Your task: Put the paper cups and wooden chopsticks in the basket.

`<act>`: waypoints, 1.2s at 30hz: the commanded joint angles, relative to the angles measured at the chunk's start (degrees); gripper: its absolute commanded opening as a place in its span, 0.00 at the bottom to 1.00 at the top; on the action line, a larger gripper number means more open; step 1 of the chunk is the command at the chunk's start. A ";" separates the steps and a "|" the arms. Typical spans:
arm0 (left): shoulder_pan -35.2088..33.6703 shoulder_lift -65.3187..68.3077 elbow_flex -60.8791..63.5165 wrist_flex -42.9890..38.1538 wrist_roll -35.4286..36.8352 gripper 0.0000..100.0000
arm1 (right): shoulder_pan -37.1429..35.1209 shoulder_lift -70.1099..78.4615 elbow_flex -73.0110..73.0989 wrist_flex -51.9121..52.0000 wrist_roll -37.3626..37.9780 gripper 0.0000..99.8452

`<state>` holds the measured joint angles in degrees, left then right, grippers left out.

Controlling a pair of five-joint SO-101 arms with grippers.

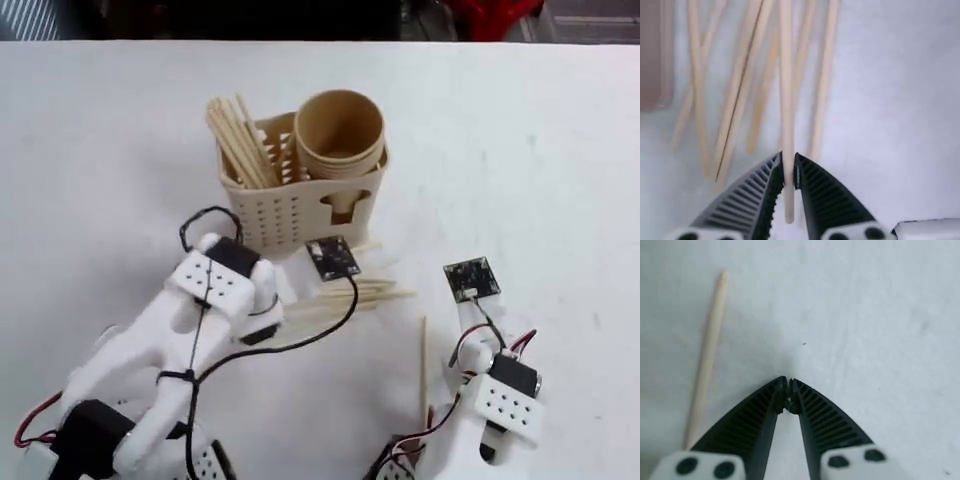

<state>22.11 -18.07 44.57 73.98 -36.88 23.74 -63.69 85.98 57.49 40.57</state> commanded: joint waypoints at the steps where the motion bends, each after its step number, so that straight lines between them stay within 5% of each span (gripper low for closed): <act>1: -1.01 0.13 3.96 -5.98 -1.49 0.02 | -0.22 -0.66 -0.44 -0.75 0.35 0.02; 10: -10.42 -0.40 11.52 -18.46 -7.82 0.13 | -0.22 -0.66 -0.44 -0.75 0.35 0.02; 18: -11.03 -0.40 5.98 -19.16 -8.97 0.12 | -0.48 -0.66 -0.44 -0.75 0.35 0.02; 29: 2.07 0.13 0.97 -19.69 -6.42 0.13 | -0.48 -0.66 -0.44 -0.75 0.35 0.02; 36: 3.82 1.71 0.97 -22.95 -5.45 0.13 | -0.48 -0.66 -0.44 -0.75 0.44 0.02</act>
<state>24.84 -17.63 47.74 52.44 -43.12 23.74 -63.69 85.98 57.49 40.57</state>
